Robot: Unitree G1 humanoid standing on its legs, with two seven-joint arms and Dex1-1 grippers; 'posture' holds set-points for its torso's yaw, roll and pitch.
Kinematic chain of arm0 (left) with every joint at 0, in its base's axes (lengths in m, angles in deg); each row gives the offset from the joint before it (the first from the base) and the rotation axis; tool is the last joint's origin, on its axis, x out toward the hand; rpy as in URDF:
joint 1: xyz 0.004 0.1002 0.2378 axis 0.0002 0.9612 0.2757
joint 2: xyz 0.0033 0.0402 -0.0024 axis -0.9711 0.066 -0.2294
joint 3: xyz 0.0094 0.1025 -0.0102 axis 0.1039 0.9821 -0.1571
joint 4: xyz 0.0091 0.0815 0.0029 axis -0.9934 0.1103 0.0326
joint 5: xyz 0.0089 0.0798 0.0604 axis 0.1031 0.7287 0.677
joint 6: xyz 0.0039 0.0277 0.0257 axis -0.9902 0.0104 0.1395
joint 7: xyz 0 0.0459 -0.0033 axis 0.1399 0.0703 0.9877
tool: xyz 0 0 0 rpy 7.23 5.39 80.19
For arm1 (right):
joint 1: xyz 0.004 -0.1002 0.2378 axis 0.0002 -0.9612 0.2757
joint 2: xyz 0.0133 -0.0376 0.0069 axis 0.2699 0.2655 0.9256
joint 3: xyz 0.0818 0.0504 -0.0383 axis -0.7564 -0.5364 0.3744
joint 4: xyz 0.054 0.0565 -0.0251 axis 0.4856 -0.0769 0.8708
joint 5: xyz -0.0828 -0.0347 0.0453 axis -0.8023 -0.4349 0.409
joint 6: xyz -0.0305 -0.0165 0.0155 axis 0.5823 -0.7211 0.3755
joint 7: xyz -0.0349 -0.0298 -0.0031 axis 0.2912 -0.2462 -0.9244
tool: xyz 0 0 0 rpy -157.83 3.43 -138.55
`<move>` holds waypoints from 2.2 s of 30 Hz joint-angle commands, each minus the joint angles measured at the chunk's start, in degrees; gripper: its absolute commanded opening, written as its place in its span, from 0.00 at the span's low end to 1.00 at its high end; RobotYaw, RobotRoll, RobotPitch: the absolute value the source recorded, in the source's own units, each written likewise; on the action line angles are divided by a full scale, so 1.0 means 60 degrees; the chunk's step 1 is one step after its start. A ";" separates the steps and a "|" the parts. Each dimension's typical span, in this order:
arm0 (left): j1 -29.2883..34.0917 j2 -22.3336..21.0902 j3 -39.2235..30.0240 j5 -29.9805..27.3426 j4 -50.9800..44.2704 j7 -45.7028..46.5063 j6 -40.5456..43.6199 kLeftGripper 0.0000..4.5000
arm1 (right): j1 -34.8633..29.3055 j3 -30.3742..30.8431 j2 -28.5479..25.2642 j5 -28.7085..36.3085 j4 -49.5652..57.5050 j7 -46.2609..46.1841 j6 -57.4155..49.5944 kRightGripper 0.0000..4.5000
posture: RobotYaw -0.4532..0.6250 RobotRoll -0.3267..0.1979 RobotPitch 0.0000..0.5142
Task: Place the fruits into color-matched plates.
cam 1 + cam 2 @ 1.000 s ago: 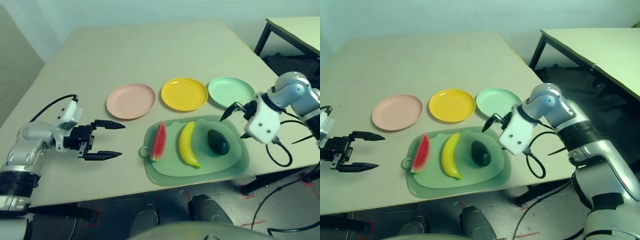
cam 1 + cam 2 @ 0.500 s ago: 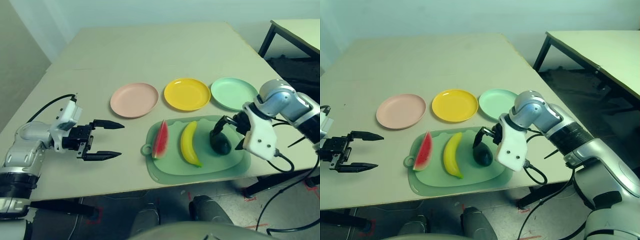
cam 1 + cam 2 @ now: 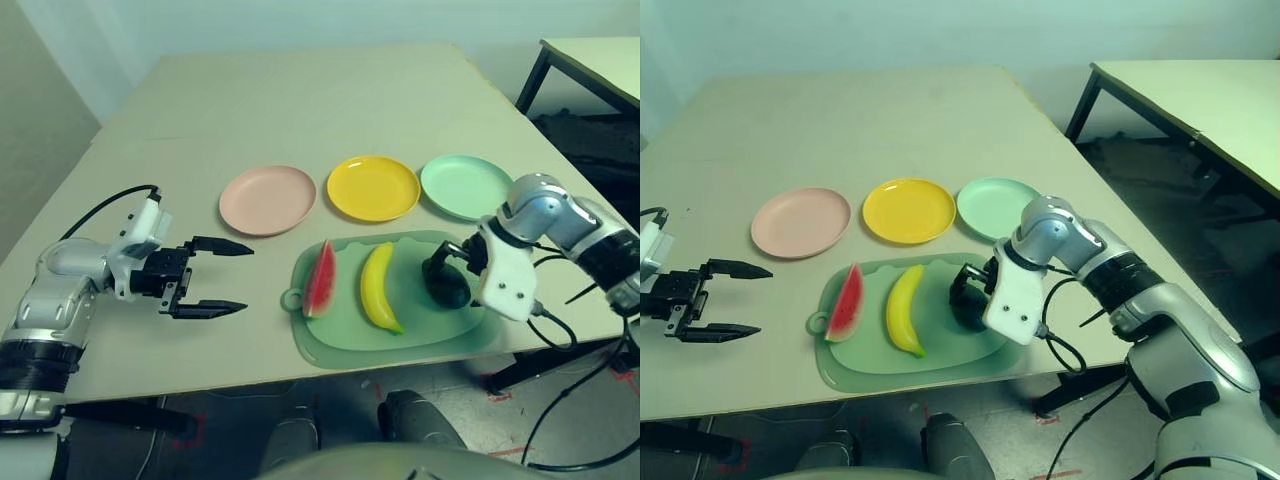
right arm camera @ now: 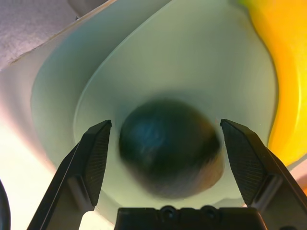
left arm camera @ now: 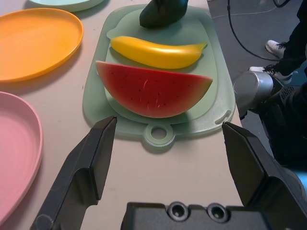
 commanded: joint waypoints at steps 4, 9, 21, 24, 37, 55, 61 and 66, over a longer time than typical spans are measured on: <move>0.0278 -0.0104 -0.0166 0.0008 -0.0300 -0.0036 -0.0021 0.99 | 0.0003 -0.0081 0.0132 -0.0179 -0.0010 0.0050 -0.0004 1.00 | 0.28 0.62 0.09; 0.0308 -0.0090 -0.0279 -0.0080 -0.0470 -0.0036 0.0089 1.00 | 0.0096 -0.0111 0.0198 -0.0303 -0.0204 0.0050 -0.0046 0.74 | 0.28 0.62 0.09; -0.0061 0.0158 -0.0426 -0.0121 -0.0066 0.0040 0.0267 1.00 | 0.0734 -0.0296 0.0243 0.0323 -0.0093 0.0050 -0.0973 0.69 | 0.27 0.62 0.09; -0.0166 0.0384 -0.0683 -0.0259 0.0085 0.0286 0.0612 1.00 | 0.1630 -0.0757 0.0645 0.0359 -0.0833 0.0049 -0.1458 0.69 | 0.27 0.62 0.09; 0.0000 0.0697 -0.1033 0.0122 -0.0303 0.1784 0.1237 1.00 | 0.4210 0.0037 0.1571 -0.5492 -0.6777 -0.5130 -0.1154 0.69 | 0.31 0.62 0.09; 0.0925 0.0475 -0.1506 0.0080 -0.1107 0.1849 0.1338 1.00 | 0.3858 0.0130 0.2121 -0.7531 -0.8144 -0.8421 -0.3131 0.99 | 0.34 0.62 0.10; 0.0707 0.0549 -0.1364 0.0132 -0.0944 0.1789 0.1241 1.00 | 0.3906 0.0079 0.1936 -0.7559 -0.8066 -0.8286 -0.2746 0.99 | 0.32 0.62 0.09; 0.0461 0.0632 -0.1178 0.0216 -0.0762 0.1595 0.1133 1.00 | 0.4265 -0.0094 0.1647 -0.7227 -0.7702 -0.7183 -0.1254 0.99 | 0.30 0.62 0.08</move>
